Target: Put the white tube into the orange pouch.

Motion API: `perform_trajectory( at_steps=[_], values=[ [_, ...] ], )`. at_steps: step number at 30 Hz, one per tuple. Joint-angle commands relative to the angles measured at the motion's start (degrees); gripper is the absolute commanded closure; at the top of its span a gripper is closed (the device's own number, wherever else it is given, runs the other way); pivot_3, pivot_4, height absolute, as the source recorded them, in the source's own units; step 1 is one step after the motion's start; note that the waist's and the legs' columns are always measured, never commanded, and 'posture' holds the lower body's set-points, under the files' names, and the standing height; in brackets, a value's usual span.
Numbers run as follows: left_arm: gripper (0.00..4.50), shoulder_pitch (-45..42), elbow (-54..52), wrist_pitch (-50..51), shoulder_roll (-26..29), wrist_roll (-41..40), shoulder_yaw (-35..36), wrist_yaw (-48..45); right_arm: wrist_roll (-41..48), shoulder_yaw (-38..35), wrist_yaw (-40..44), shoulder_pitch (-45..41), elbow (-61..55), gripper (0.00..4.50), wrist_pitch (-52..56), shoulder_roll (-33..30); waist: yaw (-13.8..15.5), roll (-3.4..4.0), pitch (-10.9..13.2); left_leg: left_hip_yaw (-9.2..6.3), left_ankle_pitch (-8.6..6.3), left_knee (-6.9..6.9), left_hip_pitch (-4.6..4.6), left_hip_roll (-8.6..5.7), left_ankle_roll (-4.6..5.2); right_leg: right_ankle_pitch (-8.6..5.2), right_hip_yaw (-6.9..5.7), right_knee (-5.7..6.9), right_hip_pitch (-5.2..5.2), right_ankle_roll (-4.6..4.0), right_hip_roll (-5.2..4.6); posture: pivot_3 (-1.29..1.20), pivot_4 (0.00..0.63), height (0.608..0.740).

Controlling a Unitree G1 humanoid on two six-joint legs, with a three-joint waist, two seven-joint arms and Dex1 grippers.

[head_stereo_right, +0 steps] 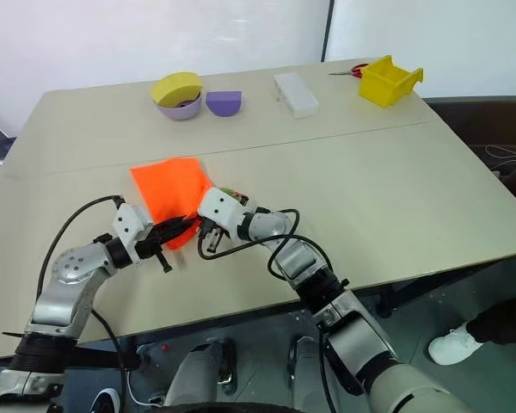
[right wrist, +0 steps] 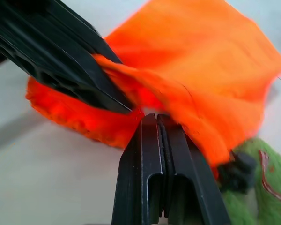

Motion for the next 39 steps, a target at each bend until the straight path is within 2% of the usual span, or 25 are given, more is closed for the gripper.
perform_trajectory(
  at_steps=[1,3,10,13,19,22,26,29,31,34,39],
  values=[
    [4.50,0.52,-0.68,-1.02,0.33,0.70,0.09,0.14,2.53,-1.04,4.49,2.00,-7.43,4.23,0.21,-1.74,0.13,0.00,0.00,0.00,0.00,-0.01,0.00,0.00,0.01,0.00,0.00,0.00,-0.01,0.00,0.00,0.00,0.150,0.740],
    [4.50,0.43,-0.05,-1.69,0.36,1.55,0.15,0.75,3.52,-2.06,4.76,3.24,-10.29,3.64,1.23,-2.29,0.09,0.00,0.00,0.00,0.02,-0.02,0.00,0.00,0.03,-0.01,0.00,0.00,-0.02,0.00,0.01,0.00,0.150,0.740],
    [4.50,0.61,0.84,-2.45,0.20,2.15,0.17,1.35,8.28,-3.72,11.45,7.53,-24.55,0.03,7.55,-8.81,0.19,0.00,0.00,-0.02,0.00,-0.02,0.00,0.01,-0.01,-0.01,0.00,0.00,-0.02,0.01,0.00,0.00,0.150,0.740],
    [4.50,0.77,0.89,-2.62,0.24,2.23,0.16,1.50,9.61,-5.50,12.12,7.84,-26.32,0.03,9.53,-11.08,0.16,0.00,0.00,-0.05,-0.01,-0.02,0.00,0.01,-0.02,-0.01,-0.01,-0.03,-0.01,0.00,-0.01,0.00,0.150,0.740],
    [4.50,0.91,0.87,-2.71,0.00,1.89,-0.29,0.95,4.54,-6.39,6.31,2.00,-13.05,0.03,6.48,-10.72,-0.07,0.00,0.00,-0.04,-0.01,-0.02,0.03,0.01,-0.02,0.06,-0.05,-0.05,-0.07,-0.10,-0.01,0.00,0.150,0.740],
    [4.50,0.72,0.53,-2.38,-0.23,1.71,-0.31,1.16,6.98,-10.16,4.73,-1.45,-6.73,0.03,8.15,-8.90,0.04,0.00,0.00,-0.04,0.00,-0.05,0.02,0.02,-0.01,0.08,-0.07,-0.02,-0.11,-0.14,0.00,0.00,0.150,0.740],
    [4.50,1.24,0.00,-2.21,-0.16,1.77,-0.15,1.50,14.99,-19.10,3.14,-5.95,-1.42,0.03,16.44,-5.41,0.05,0.00,0.00,0.03,0.10,-0.03,0.00,0.01,0.13,0.14,-0.05,-0.01,-0.11,-0.19,0.00,0.00,0.150,0.740],
    [4.50,1.56,-0.39,-2.14,-0.26,1.63,-0.07,1.69,13.06,-18.28,1.37,-6.99,0.32,0.03,16.21,-4.73,0.09,0.00,0.00,0.05,0.10,-0.03,0.01,0.01,0.14,0.14,-0.05,-0.02,-0.10,-0.19,0.00,0.00,0.150,0.740],
    [4.50,2.03,-0.61,-2.32,-0.54,1.71,-0.33,1.83,11.32,-15.97,-0.44,-7.62,1.33,0.03,17.32,-2.63,0.01,0.00,0.00,0.05,0.10,-0.05,0.01,0.02,0.13,0.13,-0.05,-0.02,-0.10,-0.19,0.00,0.00,0.150,0.740],
    [4.50,2.26,-0.87,-2.35,-0.92,1.83,-0.53,2.15,12.58,-16.65,-2.67,-8.62,1.63,0.03,22.07,0.61,-0.32,0.01,0.01,0.06,0.10,-0.06,0.01,0.04,0.13,0.13,-0.03,0.01,-0.15,-0.19,0.01,0.00,0.150,0.740],
    [4.50,2.37,-0.73,-2.46,-1.03,2.03,-0.60,2.22,9.20,-14.01,-6.39,-10.05,3.46,0.03,24.67,2.10,0.07,0.01,0.01,0.03,0.10,-0.03,0.02,0.06,0.13,0.13,-0.04,0.06,-0.14,-0.19,0.02,0.00,0.150,0.740]
  ],
)
